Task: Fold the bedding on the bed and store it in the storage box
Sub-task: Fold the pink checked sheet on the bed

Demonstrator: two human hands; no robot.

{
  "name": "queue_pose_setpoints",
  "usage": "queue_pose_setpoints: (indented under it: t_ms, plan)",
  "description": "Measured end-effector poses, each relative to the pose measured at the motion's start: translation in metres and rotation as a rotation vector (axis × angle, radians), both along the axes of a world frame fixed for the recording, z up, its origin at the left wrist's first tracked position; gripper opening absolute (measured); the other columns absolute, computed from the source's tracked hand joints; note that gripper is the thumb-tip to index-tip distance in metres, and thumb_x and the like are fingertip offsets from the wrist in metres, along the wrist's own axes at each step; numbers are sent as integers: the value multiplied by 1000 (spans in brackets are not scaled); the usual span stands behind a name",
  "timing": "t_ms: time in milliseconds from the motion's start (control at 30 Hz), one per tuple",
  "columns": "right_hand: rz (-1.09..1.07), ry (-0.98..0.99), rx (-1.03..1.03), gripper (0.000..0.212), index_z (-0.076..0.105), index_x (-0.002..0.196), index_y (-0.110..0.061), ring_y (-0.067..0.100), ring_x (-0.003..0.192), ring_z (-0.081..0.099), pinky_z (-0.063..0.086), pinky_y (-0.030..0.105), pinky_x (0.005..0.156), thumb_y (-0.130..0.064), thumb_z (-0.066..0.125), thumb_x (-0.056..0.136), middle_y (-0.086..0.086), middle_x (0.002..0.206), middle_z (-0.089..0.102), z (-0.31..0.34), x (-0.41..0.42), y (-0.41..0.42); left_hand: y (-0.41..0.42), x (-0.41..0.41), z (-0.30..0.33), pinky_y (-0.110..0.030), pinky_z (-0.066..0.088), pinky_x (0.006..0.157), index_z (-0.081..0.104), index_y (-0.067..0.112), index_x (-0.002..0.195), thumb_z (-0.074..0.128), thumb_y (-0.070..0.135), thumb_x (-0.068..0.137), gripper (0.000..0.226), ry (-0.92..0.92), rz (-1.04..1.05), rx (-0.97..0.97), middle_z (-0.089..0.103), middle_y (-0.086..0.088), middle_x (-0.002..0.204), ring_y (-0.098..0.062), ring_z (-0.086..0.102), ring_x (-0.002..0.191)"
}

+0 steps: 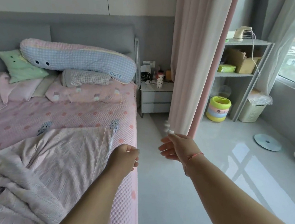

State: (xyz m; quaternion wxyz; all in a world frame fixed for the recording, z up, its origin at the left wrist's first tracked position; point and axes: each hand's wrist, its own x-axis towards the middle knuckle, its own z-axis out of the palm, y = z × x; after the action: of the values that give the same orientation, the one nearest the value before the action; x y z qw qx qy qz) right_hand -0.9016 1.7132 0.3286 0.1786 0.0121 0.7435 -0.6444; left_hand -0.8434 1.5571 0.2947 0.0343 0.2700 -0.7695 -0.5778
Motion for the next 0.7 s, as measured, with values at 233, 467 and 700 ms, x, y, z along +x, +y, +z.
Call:
queue_pose_setpoints:
  t_ms: [233, 467, 700]
  plan:
    - [149, 15, 5, 38, 66, 80, -9, 25, 73, 66, 56, 37, 80, -33, 44, 99, 11, 76, 71, 4, -113, -52, -40, -84, 0, -26, 53, 67, 62, 11, 98, 53, 22, 95, 15, -15, 102, -50, 70, -4, 89, -14, 68, 79]
    - [369, -41, 4, 38, 65, 86, -5, 27, 76, 65, 54, 41, 85, -33, 44, 100, 14, 81, 70, -6, -236, -120, -87, -177, -14, -24, 45, 62, 61, 5, 88, 51, 24, 94, 23, -61, 255, -43, 56, -7, 68, -9, 59, 62]
    - [668, -109, 19, 36, 59, 76, -9, 19, 57, 56, 45, 27, 59, -30, 43, 100, 2, 53, 63, -17, -298, -224, -129, -216, -13, -35, 54, 73, 64, 13, 90, 53, 16, 86, 11, -48, 575, 35, 69, -5, 77, -17, 64, 71]
